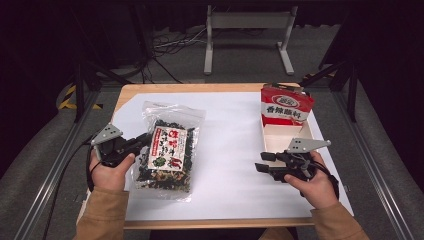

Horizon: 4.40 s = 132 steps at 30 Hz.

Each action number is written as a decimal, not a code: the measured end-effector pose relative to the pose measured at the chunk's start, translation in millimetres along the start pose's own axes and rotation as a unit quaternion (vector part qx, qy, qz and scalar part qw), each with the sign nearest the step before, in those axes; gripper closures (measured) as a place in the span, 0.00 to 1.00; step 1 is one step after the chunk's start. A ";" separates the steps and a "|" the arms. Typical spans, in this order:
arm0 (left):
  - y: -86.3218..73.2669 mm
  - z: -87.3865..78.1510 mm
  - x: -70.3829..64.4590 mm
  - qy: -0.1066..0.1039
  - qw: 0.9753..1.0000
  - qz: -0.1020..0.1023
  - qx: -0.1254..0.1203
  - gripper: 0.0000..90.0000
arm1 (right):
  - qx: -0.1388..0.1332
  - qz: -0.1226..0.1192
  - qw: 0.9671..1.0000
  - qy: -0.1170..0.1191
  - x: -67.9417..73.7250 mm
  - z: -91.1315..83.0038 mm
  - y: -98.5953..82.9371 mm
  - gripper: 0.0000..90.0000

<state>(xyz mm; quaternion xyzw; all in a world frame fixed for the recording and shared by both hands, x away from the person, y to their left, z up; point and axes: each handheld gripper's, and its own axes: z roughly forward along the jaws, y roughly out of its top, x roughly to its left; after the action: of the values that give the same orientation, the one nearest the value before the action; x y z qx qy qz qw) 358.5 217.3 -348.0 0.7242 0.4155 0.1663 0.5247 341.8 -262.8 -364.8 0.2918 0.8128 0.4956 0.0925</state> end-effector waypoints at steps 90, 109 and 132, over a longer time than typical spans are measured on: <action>27.0 14.7 -75.2 -0.147 0.982 0.084 -0.079 0.64 | -0.011 0.000 0.989 0.148 22.1 12.0 47.7 0.85; 16.0 17.5 -53.8 -0.110 0.990 0.076 -0.051 0.55 | 0.020 -0.029 0.998 0.058 10.9 -41.4 69.8 0.85; 2.8 17.3 -32.6 -0.088 0.994 0.062 -0.023 0.50 | 0.026 -0.047 0.998 -0.015 -2.4 -87.0 94.0 0.85</action>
<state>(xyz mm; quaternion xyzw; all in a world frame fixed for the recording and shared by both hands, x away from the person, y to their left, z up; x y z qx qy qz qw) 351.9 181.0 -345.9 0.7480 0.3177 0.1436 0.5647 341.4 -297.7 -241.5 0.2633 0.8368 0.4648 0.1200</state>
